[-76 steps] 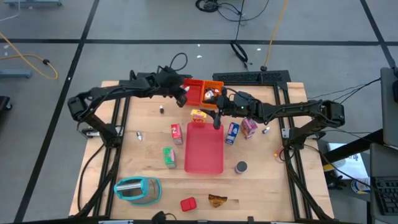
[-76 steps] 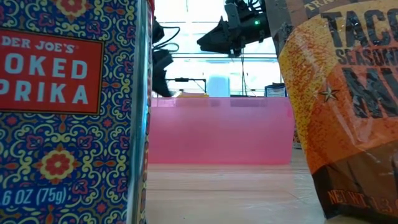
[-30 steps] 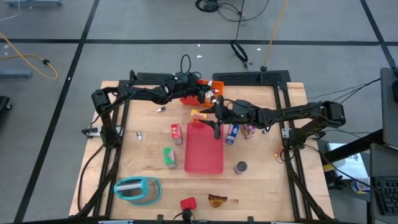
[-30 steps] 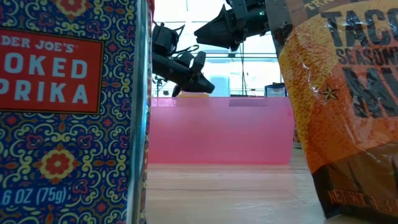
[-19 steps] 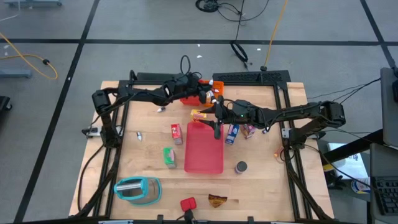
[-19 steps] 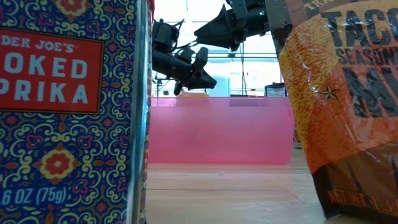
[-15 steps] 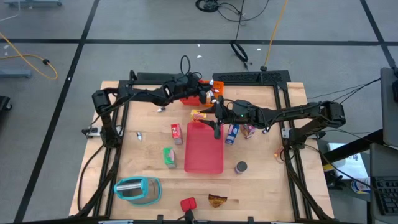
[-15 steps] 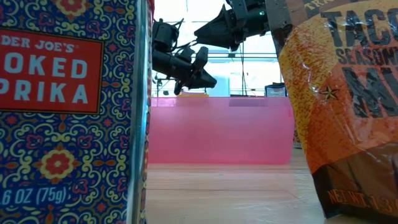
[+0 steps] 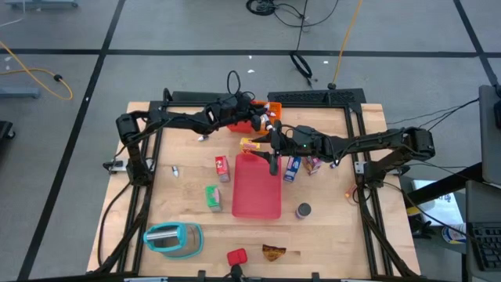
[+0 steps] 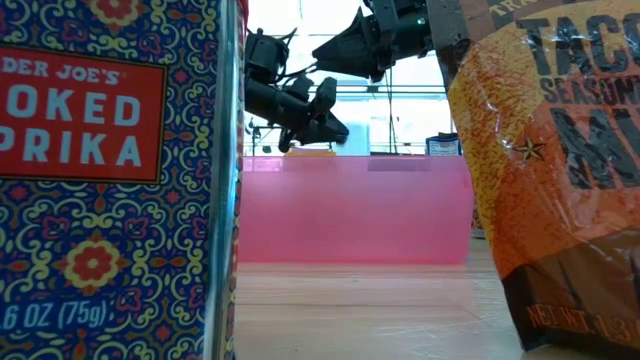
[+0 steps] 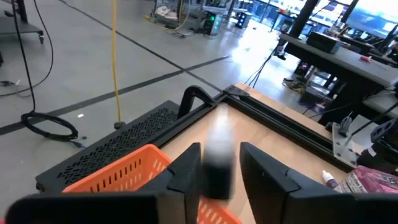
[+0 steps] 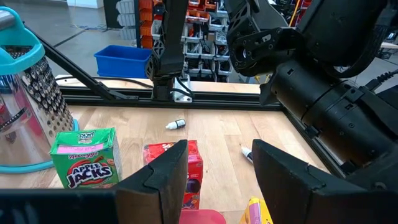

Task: Pick & Place Kitchen Items
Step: Put the top right small black food coloring bottle into the orange basket

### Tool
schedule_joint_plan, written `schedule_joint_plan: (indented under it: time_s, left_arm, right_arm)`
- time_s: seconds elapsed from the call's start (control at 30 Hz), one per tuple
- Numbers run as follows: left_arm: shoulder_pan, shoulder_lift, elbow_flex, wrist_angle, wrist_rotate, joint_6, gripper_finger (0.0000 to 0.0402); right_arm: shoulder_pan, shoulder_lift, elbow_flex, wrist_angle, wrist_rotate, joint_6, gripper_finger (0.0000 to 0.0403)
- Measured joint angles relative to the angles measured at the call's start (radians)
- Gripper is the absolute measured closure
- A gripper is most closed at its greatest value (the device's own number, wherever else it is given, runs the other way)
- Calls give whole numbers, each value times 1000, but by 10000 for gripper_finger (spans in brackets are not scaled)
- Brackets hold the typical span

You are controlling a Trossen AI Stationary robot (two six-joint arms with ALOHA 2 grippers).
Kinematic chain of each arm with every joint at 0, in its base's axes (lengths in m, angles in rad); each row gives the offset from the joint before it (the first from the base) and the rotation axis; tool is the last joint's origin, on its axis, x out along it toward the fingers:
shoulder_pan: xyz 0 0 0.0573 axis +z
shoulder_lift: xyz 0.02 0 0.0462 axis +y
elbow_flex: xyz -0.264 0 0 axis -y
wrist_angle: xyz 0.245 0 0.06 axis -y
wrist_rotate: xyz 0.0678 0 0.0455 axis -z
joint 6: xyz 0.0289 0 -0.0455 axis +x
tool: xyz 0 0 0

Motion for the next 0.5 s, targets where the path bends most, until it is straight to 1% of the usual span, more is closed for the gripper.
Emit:
schedule_joint_plan:
  time_s: [0.23, 0.5]
  left_arm:
    - [0, 0, 0, 0, 0, 0, 255]
    - [1, 0, 0, -21, 0, 2, 248]
  right_arm:
    - [0, 0, 0, 0, 0, 0, 232]
    - [0, 0, 0, -10, 0, 1, 232]
